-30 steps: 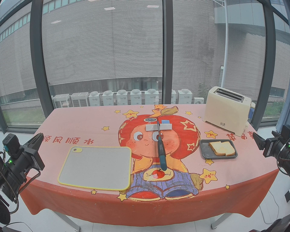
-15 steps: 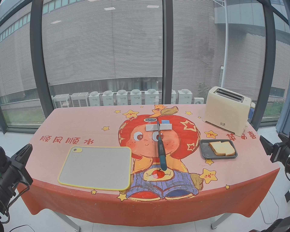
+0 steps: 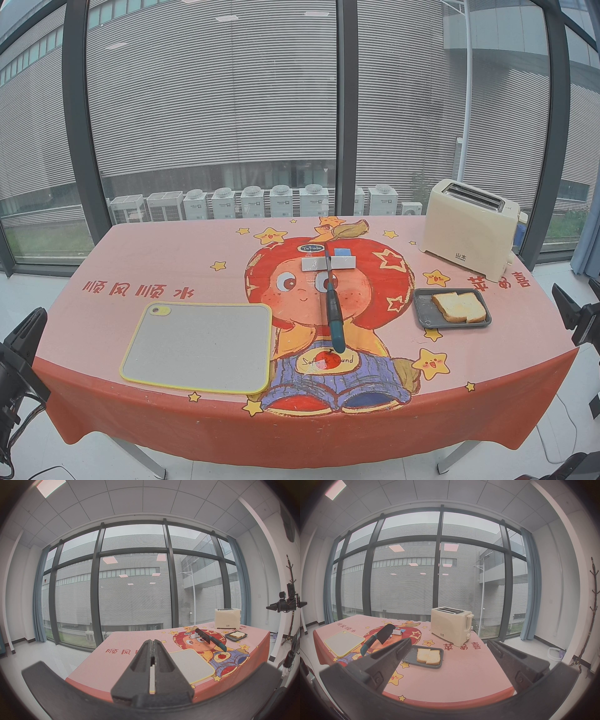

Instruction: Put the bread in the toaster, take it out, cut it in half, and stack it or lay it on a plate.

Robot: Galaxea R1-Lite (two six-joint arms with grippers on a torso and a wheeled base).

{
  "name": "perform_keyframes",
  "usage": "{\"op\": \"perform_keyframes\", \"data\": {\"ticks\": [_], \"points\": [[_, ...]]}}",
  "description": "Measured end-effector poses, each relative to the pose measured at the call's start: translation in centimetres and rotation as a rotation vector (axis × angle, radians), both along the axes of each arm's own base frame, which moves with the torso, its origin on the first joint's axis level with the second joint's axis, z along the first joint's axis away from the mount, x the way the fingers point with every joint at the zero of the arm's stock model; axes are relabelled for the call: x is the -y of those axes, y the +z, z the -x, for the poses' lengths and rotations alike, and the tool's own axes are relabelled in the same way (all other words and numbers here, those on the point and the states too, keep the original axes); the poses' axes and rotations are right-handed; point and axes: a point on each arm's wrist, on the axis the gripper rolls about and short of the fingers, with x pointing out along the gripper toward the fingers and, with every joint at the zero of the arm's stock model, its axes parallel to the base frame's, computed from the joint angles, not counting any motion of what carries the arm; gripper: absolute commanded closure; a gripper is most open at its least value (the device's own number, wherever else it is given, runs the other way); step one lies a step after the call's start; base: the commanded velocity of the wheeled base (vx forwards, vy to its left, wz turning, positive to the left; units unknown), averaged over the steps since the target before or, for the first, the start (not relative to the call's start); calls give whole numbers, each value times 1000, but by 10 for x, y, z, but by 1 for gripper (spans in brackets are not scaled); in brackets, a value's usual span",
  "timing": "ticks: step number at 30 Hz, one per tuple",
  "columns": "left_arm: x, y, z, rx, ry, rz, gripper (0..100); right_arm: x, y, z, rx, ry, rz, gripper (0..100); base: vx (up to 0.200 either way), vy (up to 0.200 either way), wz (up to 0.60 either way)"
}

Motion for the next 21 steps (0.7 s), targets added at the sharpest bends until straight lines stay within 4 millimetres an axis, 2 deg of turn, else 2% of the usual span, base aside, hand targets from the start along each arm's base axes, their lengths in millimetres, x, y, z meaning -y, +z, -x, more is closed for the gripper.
{"op": "perform_keyframes", "data": {"ticks": [21], "points": [[-6, -12, 41, 22, 1, 4, 100, 9, -6, 33, 94, -56, 20, 0, 0, 0, 0]]}}
